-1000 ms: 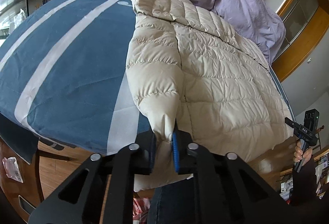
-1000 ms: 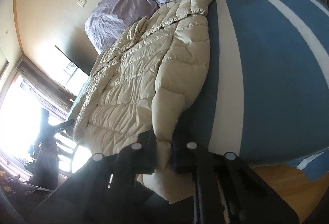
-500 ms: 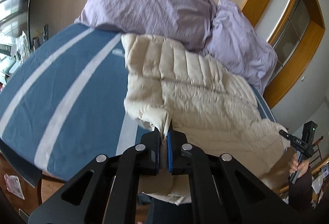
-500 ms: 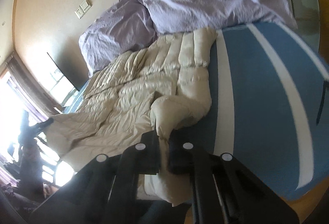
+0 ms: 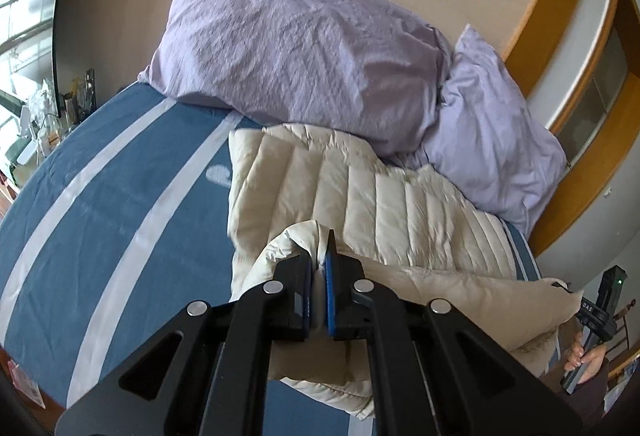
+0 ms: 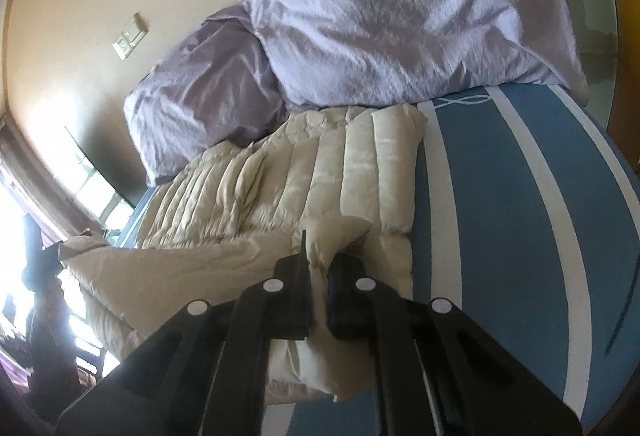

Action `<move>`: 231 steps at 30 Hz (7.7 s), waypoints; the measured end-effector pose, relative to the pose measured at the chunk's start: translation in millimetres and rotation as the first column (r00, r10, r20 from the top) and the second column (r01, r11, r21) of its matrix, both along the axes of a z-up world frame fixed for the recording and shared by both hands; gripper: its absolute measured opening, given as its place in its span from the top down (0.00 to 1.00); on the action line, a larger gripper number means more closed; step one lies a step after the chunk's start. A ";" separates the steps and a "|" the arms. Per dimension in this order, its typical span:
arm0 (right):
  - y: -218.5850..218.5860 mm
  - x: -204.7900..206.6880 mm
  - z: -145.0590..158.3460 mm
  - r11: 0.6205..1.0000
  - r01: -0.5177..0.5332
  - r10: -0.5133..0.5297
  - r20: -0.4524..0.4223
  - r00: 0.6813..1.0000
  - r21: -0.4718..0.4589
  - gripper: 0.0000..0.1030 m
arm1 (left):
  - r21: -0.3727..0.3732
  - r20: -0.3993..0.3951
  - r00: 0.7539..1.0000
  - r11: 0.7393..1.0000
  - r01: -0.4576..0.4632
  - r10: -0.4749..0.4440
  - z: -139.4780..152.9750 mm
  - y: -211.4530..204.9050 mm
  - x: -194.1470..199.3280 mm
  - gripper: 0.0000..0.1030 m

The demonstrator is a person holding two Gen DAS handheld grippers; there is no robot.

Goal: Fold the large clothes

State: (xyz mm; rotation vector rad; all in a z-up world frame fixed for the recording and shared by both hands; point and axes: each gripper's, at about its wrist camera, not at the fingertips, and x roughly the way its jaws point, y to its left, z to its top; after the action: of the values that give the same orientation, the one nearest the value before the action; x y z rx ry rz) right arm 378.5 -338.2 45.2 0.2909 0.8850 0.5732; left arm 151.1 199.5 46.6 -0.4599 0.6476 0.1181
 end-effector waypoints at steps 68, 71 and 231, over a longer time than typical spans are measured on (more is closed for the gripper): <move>170.5 168.6 -39.3 0.828 0.161 -0.063 0.196 0.979 -0.537 0.02 | 0.565 -0.077 0.990 0.824 -0.052 0.115 -46.4 -69.7 213.9 0.07; 175.2 179.3 -47.3 0.811 0.174 -0.072 0.201 0.977 -0.559 0.02 | 0.588 -0.080 0.985 0.805 -0.075 0.151 -53.6 -64.6 228.5 0.07; 35.5 103.3 -99.5 0.988 0.135 -0.152 -0.353 0.923 -0.072 0.34 | -0.088 -0.373 0.914 0.975 -0.206 0.160 -92.5 35.2 132.2 0.34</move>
State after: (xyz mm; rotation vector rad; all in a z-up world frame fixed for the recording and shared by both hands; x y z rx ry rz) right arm 481.8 -302.7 -54.3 0.4234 1.2170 0.3667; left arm 283.3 234.7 -46.0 -0.6284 0.9803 0.3491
